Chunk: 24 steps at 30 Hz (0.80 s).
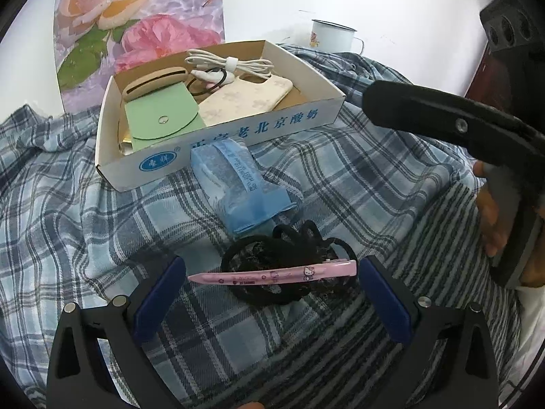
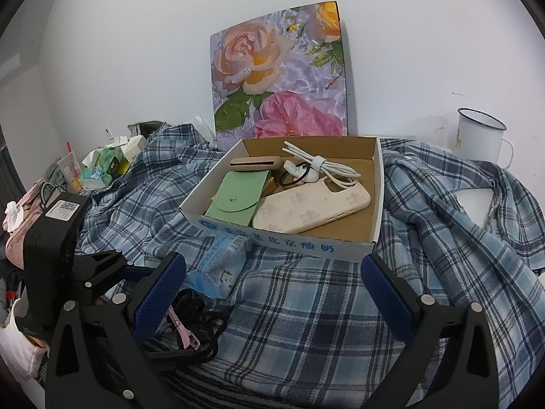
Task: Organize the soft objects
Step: 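Move the left gripper down onto the black hair tie and pink clip, then grasp the hair tie and pink clip with the left gripper while the right gripper grasps the blue packet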
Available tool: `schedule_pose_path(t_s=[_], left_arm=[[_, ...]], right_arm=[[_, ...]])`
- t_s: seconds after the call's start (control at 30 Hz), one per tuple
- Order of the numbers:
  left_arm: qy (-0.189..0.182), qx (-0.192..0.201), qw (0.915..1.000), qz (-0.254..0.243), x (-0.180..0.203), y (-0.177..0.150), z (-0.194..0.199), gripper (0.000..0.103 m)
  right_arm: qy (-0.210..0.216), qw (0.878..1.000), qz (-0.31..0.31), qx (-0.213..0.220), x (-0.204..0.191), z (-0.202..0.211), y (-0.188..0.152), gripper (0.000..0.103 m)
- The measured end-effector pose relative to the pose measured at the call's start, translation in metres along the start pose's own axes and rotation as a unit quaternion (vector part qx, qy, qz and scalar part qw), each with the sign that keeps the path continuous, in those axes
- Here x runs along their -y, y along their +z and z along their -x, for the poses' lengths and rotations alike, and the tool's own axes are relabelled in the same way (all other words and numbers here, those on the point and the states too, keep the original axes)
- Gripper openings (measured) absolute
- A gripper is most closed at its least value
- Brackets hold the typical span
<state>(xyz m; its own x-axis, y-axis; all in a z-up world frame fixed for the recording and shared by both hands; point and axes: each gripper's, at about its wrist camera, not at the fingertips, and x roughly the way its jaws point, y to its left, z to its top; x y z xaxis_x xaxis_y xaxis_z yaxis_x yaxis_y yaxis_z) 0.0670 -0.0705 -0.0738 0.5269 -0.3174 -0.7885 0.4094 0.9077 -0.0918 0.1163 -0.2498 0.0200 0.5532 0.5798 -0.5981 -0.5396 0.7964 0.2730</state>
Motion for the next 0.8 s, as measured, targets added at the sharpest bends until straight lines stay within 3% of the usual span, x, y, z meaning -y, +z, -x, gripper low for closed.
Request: schedule_pose_path(t_s=[0.1, 0.3, 0.43, 0.53, 0.6, 0.7, 0.8], left_arm=[[-0.004, -0.003, 1.0000, 0.000, -0.001, 0.000, -0.003, 0.101], [-0.003, 0.004, 1.0000, 0.008, -0.004, 0.000, -0.002, 0.074], [-0.004, 0.008, 0.9999, 0.007, -0.004, -0.002, 0.001, 0.065], [-0.005, 0.011, 0.9999, 0.010, -0.005, -0.004, 0.003, 0.053], [-0.012, 0.015, 0.9996, 0.020, -0.008, -0.004, 0.004, 0.038], [-0.026, 0.020, 0.9988, 0.036, -0.014, -0.006, 0.007, 0.036], [-0.037, 0.029, 0.9980, 0.042, -0.016, -0.006, 0.011, 0.034]], right_arm=[[0.000, 1.000, 0.000, -0.001, -0.001, 0.000, 0.000, 0.103], [0.002, 1.000, 0.001, -0.005, -0.001, -0.002, 0.000, 0.102], [0.029, 0.999, -0.002, -0.016, -0.007, -0.008, 0.004, 0.102], [0.039, 0.998, 0.005, -0.039, -0.017, -0.020, 0.008, 0.102], [0.041, 0.998, 0.015, -0.055, -0.024, -0.030, 0.012, 0.102], [0.057, 0.995, 0.024, -0.076, -0.033, -0.046, 0.018, 0.102], [0.066, 0.992, 0.037, -0.097, -0.043, -0.062, 0.021, 0.091]])
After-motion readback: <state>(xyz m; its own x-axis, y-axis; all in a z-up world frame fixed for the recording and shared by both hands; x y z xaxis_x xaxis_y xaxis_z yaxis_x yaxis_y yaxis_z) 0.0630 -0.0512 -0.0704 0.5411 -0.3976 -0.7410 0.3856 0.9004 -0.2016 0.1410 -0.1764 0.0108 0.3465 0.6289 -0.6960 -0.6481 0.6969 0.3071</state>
